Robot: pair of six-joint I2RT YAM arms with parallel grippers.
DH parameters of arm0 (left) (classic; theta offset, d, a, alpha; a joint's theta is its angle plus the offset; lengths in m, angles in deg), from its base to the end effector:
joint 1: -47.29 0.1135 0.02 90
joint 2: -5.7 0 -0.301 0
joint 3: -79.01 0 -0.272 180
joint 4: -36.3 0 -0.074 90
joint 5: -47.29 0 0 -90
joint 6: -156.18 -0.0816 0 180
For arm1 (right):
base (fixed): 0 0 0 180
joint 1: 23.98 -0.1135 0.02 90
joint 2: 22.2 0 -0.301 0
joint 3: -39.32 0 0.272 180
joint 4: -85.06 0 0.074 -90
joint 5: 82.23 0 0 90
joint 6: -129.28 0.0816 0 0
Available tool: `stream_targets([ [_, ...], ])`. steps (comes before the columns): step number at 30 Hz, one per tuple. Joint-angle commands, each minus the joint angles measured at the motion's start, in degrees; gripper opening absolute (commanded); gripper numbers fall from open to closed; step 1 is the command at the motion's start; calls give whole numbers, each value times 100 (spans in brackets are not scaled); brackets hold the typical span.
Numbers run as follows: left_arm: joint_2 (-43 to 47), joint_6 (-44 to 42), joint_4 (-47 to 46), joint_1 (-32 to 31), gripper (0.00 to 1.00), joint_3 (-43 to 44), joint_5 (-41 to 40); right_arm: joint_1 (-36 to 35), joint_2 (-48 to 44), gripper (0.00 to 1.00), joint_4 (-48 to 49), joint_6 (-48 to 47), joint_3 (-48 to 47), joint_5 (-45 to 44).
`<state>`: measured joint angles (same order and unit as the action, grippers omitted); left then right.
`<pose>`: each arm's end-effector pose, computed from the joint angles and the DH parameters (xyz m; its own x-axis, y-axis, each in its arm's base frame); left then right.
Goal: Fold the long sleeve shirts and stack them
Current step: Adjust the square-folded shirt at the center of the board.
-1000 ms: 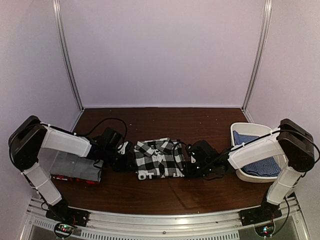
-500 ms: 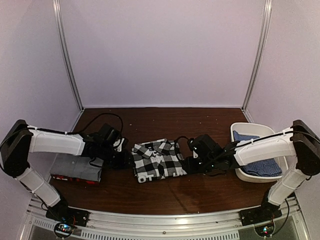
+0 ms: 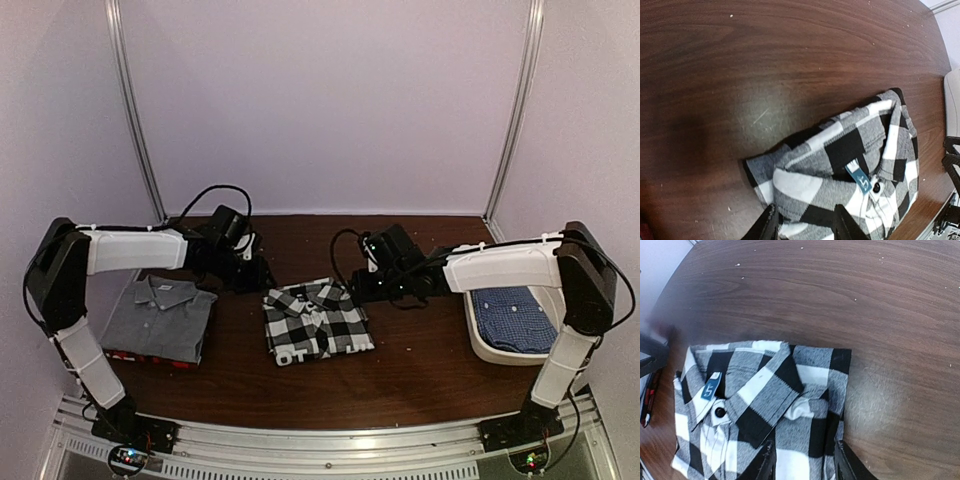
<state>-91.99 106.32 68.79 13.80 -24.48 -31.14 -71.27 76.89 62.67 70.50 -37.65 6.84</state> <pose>0.3288 -0.2372 0.1895 -0.9260 -0.1446 -0.3487 0.0559 0.8610 -0.5054 0.2930 0.3154 0.1992 -0.7834 -0.0846 -0.6158 -0.3751 0.8543 0.3599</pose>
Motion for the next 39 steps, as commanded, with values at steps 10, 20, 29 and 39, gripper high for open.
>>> stream_targets([
  [10, -1045, -485, 149, 124, 39, 787, -126, 310, 1250, 39, -23, -413, -989, 422],
  [20, -1266, -549, 152, 124, 22, 1022, -49, 326, 1508, 31, -35, -420, -1167, 460],
  [29, -1257, -670, 179, 115, 0, 1208, 120, 321, 1252, 7, -106, -389, -1088, 422],
  [39, -1094, -790, 300, 115, 0, 1585, 73, 331, 662, 0, -280, -323, -766, -90],
])
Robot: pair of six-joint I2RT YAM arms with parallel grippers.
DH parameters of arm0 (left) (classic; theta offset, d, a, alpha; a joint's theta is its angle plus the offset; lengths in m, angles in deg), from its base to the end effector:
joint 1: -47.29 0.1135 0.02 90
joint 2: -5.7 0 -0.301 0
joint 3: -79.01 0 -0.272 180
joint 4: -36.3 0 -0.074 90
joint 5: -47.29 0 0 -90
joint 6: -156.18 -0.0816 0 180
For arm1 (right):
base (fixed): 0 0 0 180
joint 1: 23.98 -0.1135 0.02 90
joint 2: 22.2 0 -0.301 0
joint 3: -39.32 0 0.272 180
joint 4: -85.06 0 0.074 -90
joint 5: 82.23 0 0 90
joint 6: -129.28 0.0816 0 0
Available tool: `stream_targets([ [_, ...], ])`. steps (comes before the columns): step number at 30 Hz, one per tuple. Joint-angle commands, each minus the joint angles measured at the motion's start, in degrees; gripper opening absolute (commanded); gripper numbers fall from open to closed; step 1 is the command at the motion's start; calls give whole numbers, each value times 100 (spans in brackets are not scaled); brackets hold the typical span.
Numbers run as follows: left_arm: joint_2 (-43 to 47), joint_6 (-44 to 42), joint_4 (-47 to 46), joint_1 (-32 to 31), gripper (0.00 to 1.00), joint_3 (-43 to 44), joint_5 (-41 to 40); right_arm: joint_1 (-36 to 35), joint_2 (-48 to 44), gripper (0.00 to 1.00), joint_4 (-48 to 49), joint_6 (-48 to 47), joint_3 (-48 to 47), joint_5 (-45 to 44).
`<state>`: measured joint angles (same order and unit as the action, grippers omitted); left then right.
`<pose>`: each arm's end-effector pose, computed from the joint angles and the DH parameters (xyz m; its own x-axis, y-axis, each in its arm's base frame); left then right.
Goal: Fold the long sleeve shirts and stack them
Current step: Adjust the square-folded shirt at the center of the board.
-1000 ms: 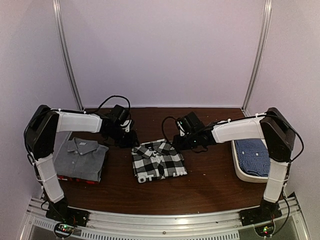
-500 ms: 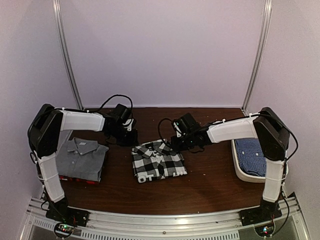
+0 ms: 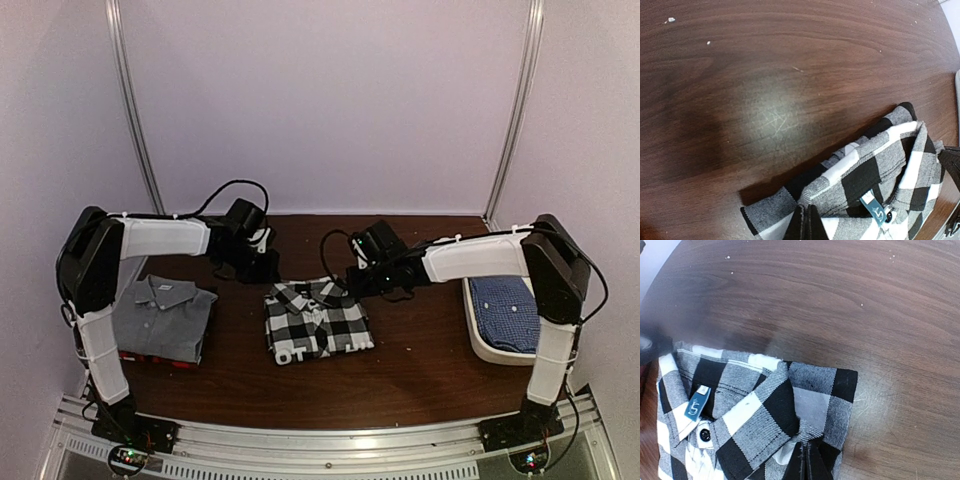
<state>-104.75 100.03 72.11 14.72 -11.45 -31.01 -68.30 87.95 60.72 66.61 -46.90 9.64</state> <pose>0.3819 -0.2636 0.1698 -0.9310 -0.0525 -0.3613 0.1232 0.8863 -0.4464 0.3386 0.3344 0.1697 -0.8021 -0.1419 -0.5801 -0.3890 0.8612 0.3272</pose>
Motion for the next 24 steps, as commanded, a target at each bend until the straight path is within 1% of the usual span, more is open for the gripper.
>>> stream_targets([
  [1, 151, -175, -32, 23, 0, 329, 56, 33, -476, 0, -50, 80, 217, -411],
  [10, -405, -185, 8, 70, 0, 678, -95, 218, -66, 0, 111, 79, 236, -296],
  [12, -541, -185, 24, 100, 0, 736, -130, 242, 50, 2, 105, 59, 192, -264],
  [14, -611, -157, 22, 126, 0, 728, -163, 248, 108, 9, 90, 46, 145, -249],
  [15, -617, -144, 28, 136, 0, 713, -184, 246, 110, 14, 78, 38, 126, -248],
  [16, -611, -135, 37, 156, 0, 714, -216, 243, 93, 17, 56, 19, 123, -263],
  [17, -595, -126, 77, 170, 0, 726, -285, 246, 48, 22, 26, 6, 114, -285],
  [19, -526, -109, 169, 210, 10, 748, -387, 252, -45, 29, -32, -36, 125, -339],
  [21, -335, -70, 257, 252, 24, 709, -529, 250, -157, 35, -114, -57, 136, -385],
  [24, 49, 69, 250, 393, 39, 384, -599, 254, -378, 44, -110, -53, 278, -359],
])
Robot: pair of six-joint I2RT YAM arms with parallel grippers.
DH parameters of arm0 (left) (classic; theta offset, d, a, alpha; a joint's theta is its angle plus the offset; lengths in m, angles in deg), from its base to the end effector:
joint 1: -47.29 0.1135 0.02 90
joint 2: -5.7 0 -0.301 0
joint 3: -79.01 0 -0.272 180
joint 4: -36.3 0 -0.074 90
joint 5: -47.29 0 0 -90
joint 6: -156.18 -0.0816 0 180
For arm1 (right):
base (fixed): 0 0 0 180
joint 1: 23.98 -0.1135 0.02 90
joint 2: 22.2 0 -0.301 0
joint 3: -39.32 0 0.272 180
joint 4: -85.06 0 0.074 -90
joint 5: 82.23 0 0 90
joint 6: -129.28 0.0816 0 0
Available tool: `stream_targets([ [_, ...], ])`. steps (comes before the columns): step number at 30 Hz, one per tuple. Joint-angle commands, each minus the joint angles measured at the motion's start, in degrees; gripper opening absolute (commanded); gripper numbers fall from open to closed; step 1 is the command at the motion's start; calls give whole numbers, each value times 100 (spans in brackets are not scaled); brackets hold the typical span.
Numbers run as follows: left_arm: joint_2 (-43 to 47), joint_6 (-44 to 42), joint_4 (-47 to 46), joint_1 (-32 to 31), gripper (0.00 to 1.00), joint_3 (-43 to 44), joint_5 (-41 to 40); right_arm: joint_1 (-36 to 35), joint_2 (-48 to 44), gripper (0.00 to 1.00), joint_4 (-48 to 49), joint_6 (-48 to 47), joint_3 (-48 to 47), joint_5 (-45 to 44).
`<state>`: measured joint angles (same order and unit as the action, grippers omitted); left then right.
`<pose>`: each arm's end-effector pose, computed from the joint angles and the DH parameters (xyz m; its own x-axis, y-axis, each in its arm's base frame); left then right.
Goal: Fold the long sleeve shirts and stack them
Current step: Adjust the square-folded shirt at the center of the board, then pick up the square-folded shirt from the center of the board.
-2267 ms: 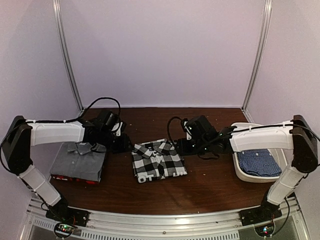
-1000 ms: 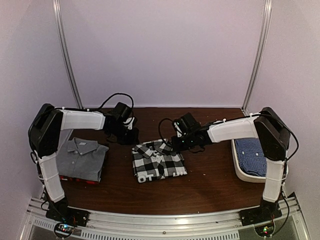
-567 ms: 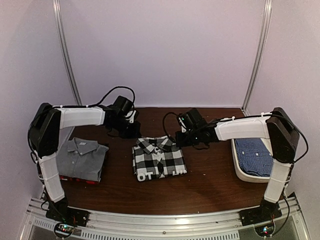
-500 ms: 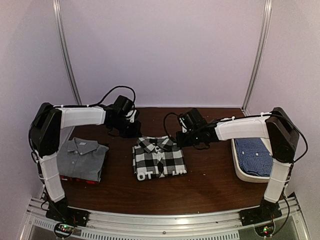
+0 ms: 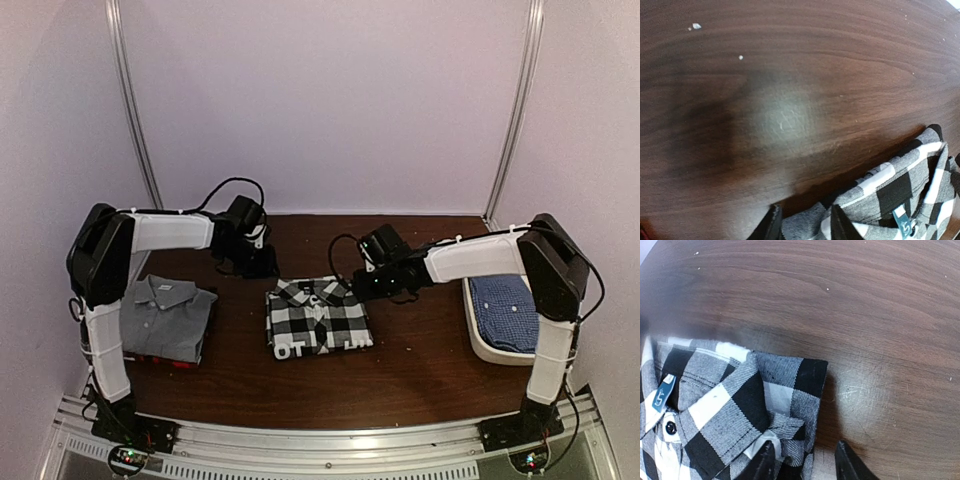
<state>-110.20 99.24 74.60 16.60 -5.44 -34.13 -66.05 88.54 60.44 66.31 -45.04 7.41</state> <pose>0.4126 -0.2590 0.1576 -0.9272 -0.0769 -0.3665 0.0783 0.9172 -0.3906 0.3479 0.3133 0.1532 -0.8170 -0.1253 -0.5628 -0.3320 0.9002 0.2816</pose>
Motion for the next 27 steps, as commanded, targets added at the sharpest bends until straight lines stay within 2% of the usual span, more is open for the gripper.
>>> stream_targets([
  [1, 744, 201, -50, 245, 44, -383, -250, 31, -501, 47, -72, -14, 156, -115],
  [6, 1471, 404, -376, 301, 57, -1270, 329, 32, -854, 61, 34, 33, 524, 169],
  [13, 2267, 735, -922, 248, 65, -2497, 1119, 24, -1001, 64, 344, 94, 906, 753],
  [21, 2327, 1150, -1709, -78, 68, -3395, 1616, 36, -776, 64, 626, 211, 1115, 1037],
  [27, 2029, 1420, -1974, -371, 67, -3463, 1608, 32, -588, 64, 777, 283, 1227, 1036],
])
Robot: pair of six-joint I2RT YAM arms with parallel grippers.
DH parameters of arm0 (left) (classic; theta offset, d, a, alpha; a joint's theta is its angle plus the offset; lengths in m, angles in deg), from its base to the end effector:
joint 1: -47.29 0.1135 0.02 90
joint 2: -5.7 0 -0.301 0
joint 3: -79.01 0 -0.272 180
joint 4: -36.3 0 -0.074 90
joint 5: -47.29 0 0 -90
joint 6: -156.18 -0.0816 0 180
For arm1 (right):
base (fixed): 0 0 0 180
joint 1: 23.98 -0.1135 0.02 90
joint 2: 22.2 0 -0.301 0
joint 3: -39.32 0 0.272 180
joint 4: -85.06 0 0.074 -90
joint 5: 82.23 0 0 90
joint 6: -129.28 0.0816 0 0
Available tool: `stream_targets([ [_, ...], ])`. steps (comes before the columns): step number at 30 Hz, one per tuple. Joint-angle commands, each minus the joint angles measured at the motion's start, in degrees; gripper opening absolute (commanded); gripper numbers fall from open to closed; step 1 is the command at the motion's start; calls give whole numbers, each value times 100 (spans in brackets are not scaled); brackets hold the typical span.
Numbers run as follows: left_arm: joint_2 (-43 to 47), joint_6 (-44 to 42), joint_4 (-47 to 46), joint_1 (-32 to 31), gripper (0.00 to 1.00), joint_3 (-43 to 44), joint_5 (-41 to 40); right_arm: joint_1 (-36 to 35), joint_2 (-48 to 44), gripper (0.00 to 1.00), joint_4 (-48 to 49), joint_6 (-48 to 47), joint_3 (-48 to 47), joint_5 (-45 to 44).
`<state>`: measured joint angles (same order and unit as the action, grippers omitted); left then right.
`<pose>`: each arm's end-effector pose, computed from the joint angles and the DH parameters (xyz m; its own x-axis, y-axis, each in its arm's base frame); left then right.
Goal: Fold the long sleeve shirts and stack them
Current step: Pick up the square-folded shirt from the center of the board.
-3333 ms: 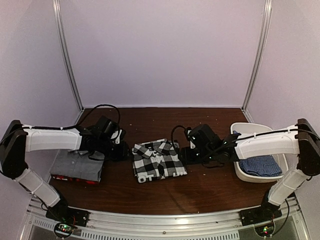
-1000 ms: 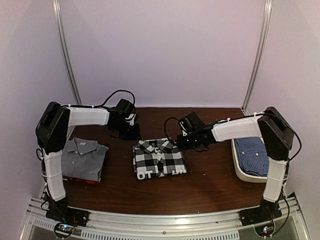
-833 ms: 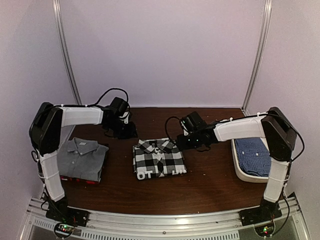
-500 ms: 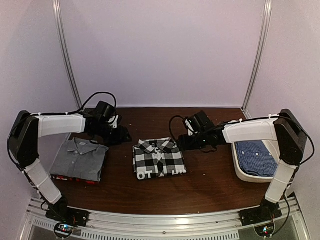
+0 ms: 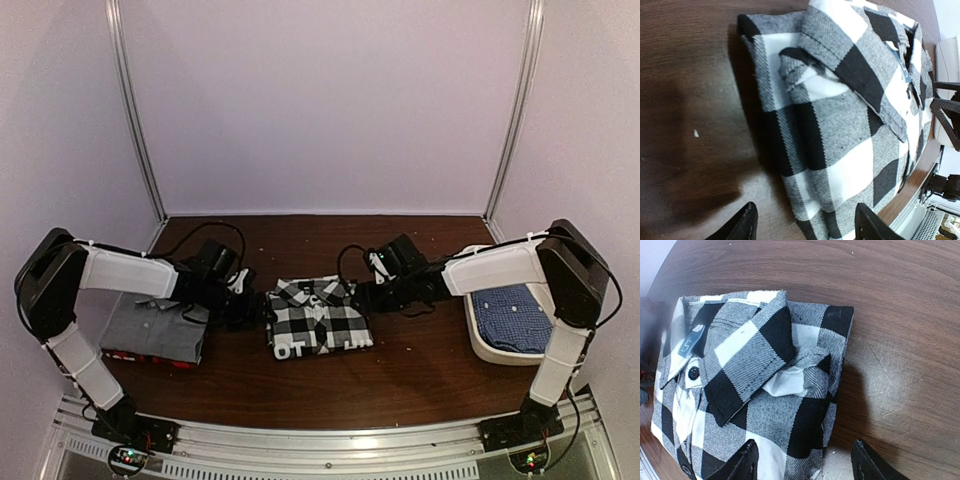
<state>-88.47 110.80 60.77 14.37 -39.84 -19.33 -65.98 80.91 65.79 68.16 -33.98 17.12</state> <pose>0.2762 -0.2174 0.1399 -0.9800 -0.1336 -0.1475 -0.0147 0.7878 -0.6157 0.3073 0.2946 0.1547 -0.8488 -0.1230 -0.5143 -0.3762 0.8239 0.4238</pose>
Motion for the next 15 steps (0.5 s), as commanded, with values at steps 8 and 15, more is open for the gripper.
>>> stream_targets([
  [8, -516, 607, -603, -391, 57, -50, -389, 17, 543, 61, 533, 218, 263, 78],
  [15, -763, 854, -750, -552, 34, 3, -522, -114, 548, 54, 635, 407, 384, 102],
])
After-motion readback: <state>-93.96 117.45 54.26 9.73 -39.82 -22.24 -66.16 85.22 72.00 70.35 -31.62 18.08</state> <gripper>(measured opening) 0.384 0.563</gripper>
